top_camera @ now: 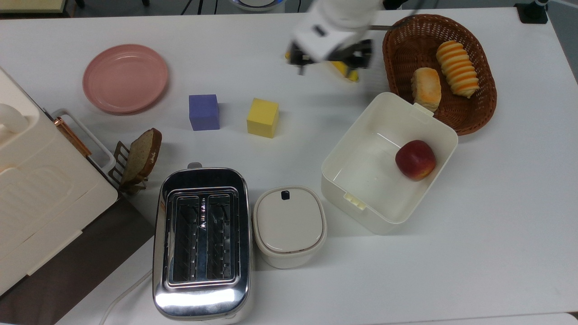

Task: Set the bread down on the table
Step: 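Lower the gripper onto the short bread roll and close on it, then lift the bread roll out of the basket and carry it beside the yellow cube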

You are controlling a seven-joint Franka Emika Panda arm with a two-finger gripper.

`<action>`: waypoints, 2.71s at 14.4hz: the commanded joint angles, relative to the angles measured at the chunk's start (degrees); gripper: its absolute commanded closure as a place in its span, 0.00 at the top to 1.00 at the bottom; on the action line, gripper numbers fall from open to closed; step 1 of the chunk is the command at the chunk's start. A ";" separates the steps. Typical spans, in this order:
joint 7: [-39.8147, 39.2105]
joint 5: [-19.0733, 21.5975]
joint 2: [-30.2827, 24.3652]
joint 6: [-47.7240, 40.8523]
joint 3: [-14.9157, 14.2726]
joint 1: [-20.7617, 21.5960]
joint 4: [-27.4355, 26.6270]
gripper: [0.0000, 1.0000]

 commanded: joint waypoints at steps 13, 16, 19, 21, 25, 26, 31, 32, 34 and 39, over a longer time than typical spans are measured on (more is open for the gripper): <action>29.26 0.83 16.72 12.97 -0.96 24.56 5.91 1.00; 29.96 0.74 18.39 14.11 -0.96 25.27 5.82 0.84; 27.69 -1.37 17.35 13.86 -0.96 24.84 5.73 0.00; 24.62 -0.84 13.32 12.45 -1.39 24.49 4.68 0.00; 17.78 -0.49 3.48 1.40 -1.49 18.53 3.98 0.00; 15.23 -0.49 2.58 -1.15 -1.49 16.68 3.89 0.00; 0.89 -1.54 1.96 -6.71 -1.66 8.68 -1.90 0.01; -1.91 -1.63 1.96 -6.80 -1.66 7.10 -2.87 0.03; -7.19 -1.63 2.05 -6.80 -1.66 3.32 -4.72 0.57; -11.78 -1.89 1.70 -6.89 -1.75 -5.82 -4.38 1.00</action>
